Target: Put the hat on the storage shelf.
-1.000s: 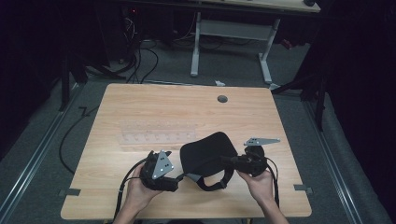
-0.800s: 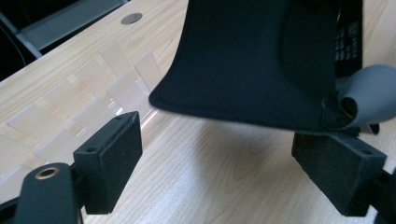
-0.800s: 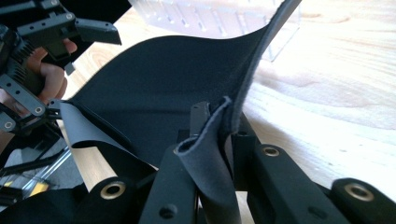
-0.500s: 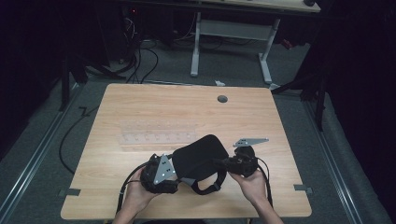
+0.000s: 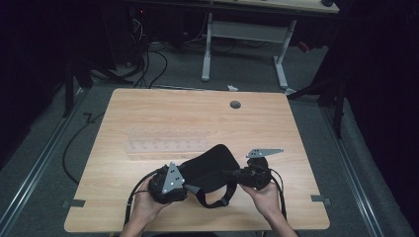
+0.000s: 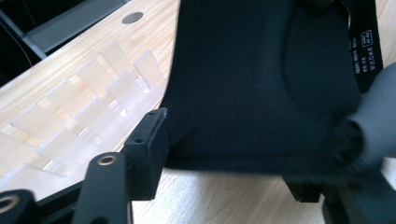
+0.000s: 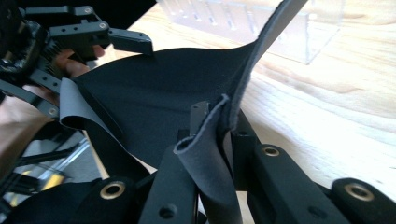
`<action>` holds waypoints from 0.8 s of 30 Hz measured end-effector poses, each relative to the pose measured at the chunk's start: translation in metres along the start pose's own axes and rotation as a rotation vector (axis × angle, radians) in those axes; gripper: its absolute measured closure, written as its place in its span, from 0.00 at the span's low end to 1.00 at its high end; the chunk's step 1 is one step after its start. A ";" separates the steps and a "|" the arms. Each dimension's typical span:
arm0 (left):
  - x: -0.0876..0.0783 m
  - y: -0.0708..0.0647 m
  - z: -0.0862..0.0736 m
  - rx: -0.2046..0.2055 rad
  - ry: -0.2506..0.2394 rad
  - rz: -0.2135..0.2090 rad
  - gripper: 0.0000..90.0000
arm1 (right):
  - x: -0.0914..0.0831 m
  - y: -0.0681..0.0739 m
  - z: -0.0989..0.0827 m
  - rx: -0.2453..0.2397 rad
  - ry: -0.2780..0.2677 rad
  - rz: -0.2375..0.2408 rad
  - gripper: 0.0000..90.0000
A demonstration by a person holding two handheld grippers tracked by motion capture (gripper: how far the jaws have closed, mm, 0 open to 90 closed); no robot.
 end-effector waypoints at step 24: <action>-0.012 -0.015 -0.011 -0.008 0.097 -0.118 0.93 | 0.004 0.011 0.018 -0.038 -0.063 0.018 0.84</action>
Point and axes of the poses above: each handheld gripper's, and its own axes: x roughly forward along the jaws, z roughly out of its top, y roughly to its left, the point moved 10 cm from there along x, roughly forward along the jaws, and after that the axes turned 13 degrees about y, right-handed, at the moved point
